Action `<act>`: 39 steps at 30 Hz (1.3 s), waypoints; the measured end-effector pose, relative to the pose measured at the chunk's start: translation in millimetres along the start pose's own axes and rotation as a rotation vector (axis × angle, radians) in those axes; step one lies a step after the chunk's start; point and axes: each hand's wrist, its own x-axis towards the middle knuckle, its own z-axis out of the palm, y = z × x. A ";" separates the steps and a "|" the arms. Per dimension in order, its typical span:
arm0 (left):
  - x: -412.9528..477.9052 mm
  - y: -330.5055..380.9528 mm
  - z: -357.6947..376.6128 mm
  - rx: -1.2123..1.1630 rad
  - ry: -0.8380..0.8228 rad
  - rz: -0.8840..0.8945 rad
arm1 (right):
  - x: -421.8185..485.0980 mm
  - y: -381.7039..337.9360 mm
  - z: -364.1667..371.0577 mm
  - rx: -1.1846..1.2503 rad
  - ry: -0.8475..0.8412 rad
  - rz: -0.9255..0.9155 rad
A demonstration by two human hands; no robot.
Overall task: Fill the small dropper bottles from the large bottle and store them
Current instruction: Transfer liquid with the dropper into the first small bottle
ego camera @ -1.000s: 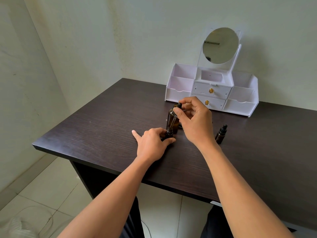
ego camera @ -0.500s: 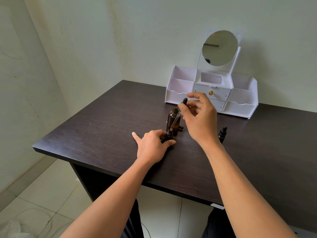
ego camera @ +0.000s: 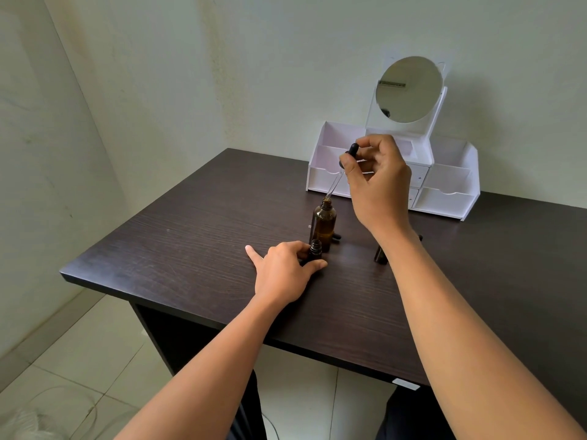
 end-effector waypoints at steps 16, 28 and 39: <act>1.8 -0.9 1.2 0.015 -0.004 -0.005 | -9.2 26.0 12.0 -0.250 -0.306 0.155; 0.9 -1.0 0.6 -0.013 0.013 0.008 | -12.4 35.3 4.9 -0.224 -0.197 0.170; 2.0 -1.6 2.9 0.007 0.021 0.011 | -45.1 67.6 8.8 -0.559 -0.503 0.379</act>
